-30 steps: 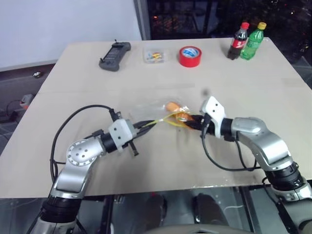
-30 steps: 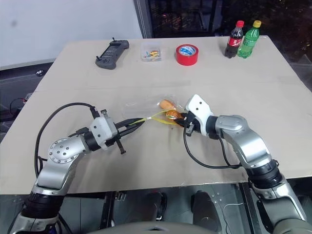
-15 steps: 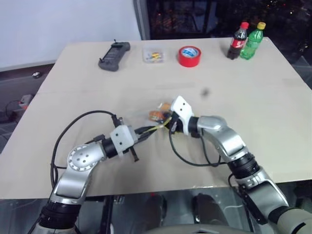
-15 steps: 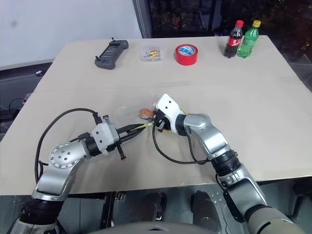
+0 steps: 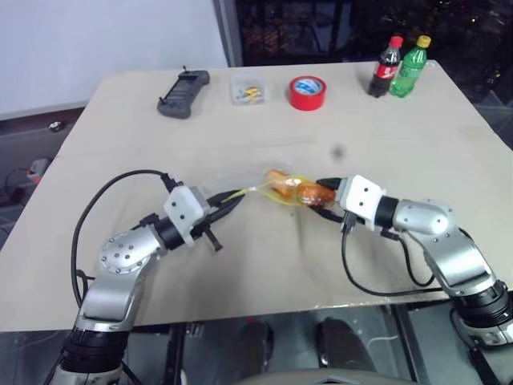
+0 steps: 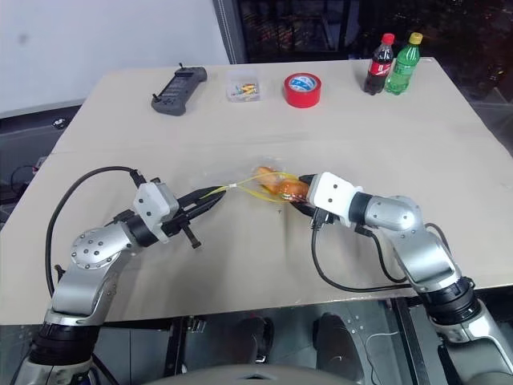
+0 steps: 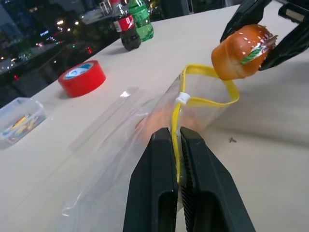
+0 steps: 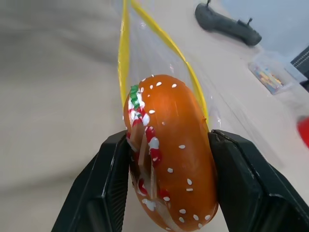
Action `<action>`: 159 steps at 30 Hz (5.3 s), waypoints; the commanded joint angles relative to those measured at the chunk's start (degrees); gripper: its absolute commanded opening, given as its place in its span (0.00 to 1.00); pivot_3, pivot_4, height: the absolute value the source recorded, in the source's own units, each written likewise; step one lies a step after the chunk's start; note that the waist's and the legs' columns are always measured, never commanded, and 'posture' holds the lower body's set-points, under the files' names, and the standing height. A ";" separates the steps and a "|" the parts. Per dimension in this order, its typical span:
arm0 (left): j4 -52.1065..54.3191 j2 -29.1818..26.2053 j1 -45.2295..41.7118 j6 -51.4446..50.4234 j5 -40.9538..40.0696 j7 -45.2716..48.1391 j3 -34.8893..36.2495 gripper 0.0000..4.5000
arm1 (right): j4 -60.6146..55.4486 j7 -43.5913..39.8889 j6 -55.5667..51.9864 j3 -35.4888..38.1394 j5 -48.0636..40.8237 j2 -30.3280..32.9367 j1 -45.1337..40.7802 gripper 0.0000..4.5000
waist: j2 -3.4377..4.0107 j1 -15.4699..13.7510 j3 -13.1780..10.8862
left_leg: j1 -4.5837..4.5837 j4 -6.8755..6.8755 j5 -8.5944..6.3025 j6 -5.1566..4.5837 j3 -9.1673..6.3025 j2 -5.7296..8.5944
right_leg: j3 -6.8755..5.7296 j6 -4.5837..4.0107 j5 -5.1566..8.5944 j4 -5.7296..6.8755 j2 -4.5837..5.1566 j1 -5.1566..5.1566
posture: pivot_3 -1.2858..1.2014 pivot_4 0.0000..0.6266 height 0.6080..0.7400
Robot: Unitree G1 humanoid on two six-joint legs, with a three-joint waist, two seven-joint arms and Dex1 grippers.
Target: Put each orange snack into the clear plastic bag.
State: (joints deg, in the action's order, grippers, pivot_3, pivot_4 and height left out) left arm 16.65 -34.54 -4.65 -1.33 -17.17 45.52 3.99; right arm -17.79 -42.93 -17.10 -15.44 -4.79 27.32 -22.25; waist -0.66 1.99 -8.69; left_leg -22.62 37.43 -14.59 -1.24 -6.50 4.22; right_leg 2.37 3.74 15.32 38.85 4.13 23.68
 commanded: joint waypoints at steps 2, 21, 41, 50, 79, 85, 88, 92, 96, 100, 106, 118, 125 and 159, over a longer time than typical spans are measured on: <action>0.25 0.08 -0.89 0.93 -1.38 0.90 0.91 0.00 | 2.52 2.02 -0.64 -0.40 0.46 -2.86 -2.61 0.57 | -0.01 -0.11 0.00 | -0.01 0.01 0.03 0.05 0.00 0.06 | -0.02 -0.01 -0.01 -0.01 0.00 -0.01 | 0.52 0.24 1.00; 5.10 -0.60 3.71 2.84 1.67 2.80 -2.15 0.00 | 16.61 4.75 -15.85 0.16 -6.00 -19.90 -12.71 0.68 | 0.00 0.22 -0.01 | -0.01 -0.02 0.03 0.06 -0.05 0.04 | -0.02 -0.06 -0.03 -0.04 -0.01 0.02 | 0.52 0.24 1.00; 4.44 1.03 -0.03 -4.02 -2.04 -1.58 0.69 0.00 | 7.48 5.13 14.64 -1.58 16.37 10.29 -1.12 0.90 | 0.02 -0.11 -0.03 | 0.02 -0.01 0.04 0.07 -0.04 0.12 | -0.10 -0.04 -0.02 -0.05 -0.03 -0.05 | 0.52 0.24 1.00; 5.42 0.71 0.29 -3.42 -1.69 -0.31 0.42 0.00 | 23.49 6.79 23.71 -2.94 17.76 3.00 -8.44 0.90 | -0.01 -0.03 -0.05 | 0.02 -0.01 0.05 0.08 0.01 0.10 | -0.03 -0.04 -0.03 -0.06 -0.05 -0.05 | 0.52 0.24 1.00; -27.35 4.28 -26.55 18.04 7.36 3.51 -5.16 0.00 | 31.54 13.09 23.99 8.42 17.44 9.59 -19.46 0.01 | -0.03 0.60 -0.05 | -0.28 -0.16 0.05 0.07 -0.06 0.22 | 0.03 -0.04 -0.03 -0.49 -0.03 0.16 | 0.52 0.24 1.00; -21.30 6.32 -19.56 18.15 10.41 -1.50 -6.45 0.00 | 17.70 4.79 19.06 5.84 17.23 13.30 -6.45 0.31 | -0.03 0.16 -0.06 | -0.31 -0.11 0.03 0.04 -0.11 0.29 | 0.13 -0.04 -0.03 -0.31 -0.07 0.26 | 0.52 0.24 1.00; -18.56 6.69 -17.95 18.31 12.96 -3.71 -7.17 0.00 | 9.34 -2.12 12.69 7.97 12.57 17.17 -1.21 0.47 | -0.04 0.02 -0.07 | -0.23 0.06 0.03 0.04 -0.11 0.31 | 0.14 -0.02 -0.03 -0.06 -0.06 0.19 | 0.52 0.24 1.00; -16.83 5.93 -17.57 19.53 16.62 -4.90 -8.12 0.00 | -3.28 -7.08 6.55 10.08 6.91 19.54 -2.18 0.47 | 0.01 -0.08 -0.08 | -0.05 0.12 -0.08 -0.15 -0.15 0.32 | 0.12 0.05 -0.08 0.02 -0.06 0.05 | 0.52 0.24 1.00; -16.32 5.31 -18.04 21.44 19.10 -5.12 -9.38 0.00 | -9.63 -6.68 2.03 3.03 7.66 13.01 -9.73 0.47 | 0.00 0.46 -0.06 | 0.04 0.12 -0.08 -0.15 -0.12 0.15 | 0.18 0.09 -0.12 0.02 -0.06 0.03 | 0.52 0.24 1.00; -16.11 5.32 -18.50 22.86 20.75 -5.53 -10.59 0.00 | -6.49 -4.90 2.70 -5.06 13.81 6.11 -15.80 0.47 | -0.02 -0.14 -0.06 | 0.00 0.11 0.05 0.07 -0.23 0.14 | 0.06 0.05 -0.13 0.00 -0.07 0.02 | 0.52 0.24 1.00; -14.64 5.74 -18.39 22.36 21.67 -6.34 -11.37 0.00 | 0.53 -4.08 5.35 -8.35 17.39 1.93 -19.93 0.47 | -0.04 -1.30 -0.07 | -0.20 0.23 0.05 0.06 -0.30 0.51 | 0.03 0.06 -0.13 -0.10 0.02 0.07 | 0.52 0.24 1.00; -12.60 5.17 -17.68 20.59 21.31 -7.06 -10.80 0.00 | 3.82 -5.45 7.44 -7.44 19.42 2.16 -20.15 0.22 | -0.03 -1.03 -0.07 | -0.20 0.21 0.05 0.07 -0.38 0.49 | -0.03 0.05 -0.13 -0.06 -0.02 0.09 | 0.52 0.24 1.00; -12.19 5.15 -17.63 20.57 20.89 -6.85 -10.87 0.00 | 4.82 -5.31 7.60 -7.05 20.30 3.15 -19.51 0.22 | -0.03 -1.04 -0.07 | -0.20 0.21 0.05 0.07 -0.38 0.49 | -0.02 0.06 -0.13 -0.06 -0.01 0.09 | 0.52 0.24 1.00; -12.13 4.36 -16.28 20.10 19.71 -6.47 -10.22 0.00 | 2.27 -6.45 5.88 -6.17 18.39 3.17 -19.34 0.06 | -0.03 -1.05 -0.07 | -0.20 0.21 0.05 0.07 -0.38 0.48 | -0.02 0.06 -0.13 -0.06 -0.01 0.09 | 0.52 0.24 1.00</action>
State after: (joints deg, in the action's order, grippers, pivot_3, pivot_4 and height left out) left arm 2.10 -29.51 -20.98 18.86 3.25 39.25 -7.31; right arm -12.80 -49.61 -11.10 -23.82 14.16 30.62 -41.53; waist -0.69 0.95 -8.76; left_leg -22.82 37.64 -14.54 -1.17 -6.88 4.70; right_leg 2.34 3.80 15.19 38.79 4.12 23.77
